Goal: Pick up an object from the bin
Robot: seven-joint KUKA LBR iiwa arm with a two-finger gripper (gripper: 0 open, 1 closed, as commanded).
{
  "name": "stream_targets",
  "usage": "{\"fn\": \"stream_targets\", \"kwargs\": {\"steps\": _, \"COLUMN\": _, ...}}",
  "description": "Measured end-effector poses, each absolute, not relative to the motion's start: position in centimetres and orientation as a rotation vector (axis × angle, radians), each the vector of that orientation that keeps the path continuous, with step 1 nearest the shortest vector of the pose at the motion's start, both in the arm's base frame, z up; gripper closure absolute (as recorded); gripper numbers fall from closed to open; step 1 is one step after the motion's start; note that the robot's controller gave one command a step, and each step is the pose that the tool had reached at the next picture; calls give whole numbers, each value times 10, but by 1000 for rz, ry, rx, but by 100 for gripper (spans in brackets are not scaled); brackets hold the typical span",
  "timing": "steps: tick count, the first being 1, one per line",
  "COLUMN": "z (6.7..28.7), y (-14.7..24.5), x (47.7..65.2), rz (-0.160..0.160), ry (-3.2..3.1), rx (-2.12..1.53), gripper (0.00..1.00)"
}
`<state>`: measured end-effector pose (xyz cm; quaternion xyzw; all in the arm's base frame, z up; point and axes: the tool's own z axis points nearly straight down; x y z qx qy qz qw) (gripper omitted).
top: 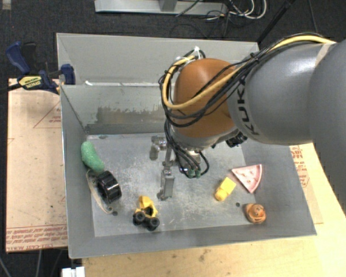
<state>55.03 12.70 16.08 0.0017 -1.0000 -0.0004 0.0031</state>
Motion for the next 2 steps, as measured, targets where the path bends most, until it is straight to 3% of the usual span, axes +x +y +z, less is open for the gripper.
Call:
{"fn": "stream_targets", "kwargs": {"steps": 1, "z": 165, "y": 126, "x": 552, "rz": -2, "ry": -3142, "rx": 1, "gripper": 0}}
{"fn": "stream_targets", "kwargs": {"steps": 2, "z": 154, "y": 129, "x": 546, "rz": -2, "ry": -3148, "rx": 73, "gripper": 0}}
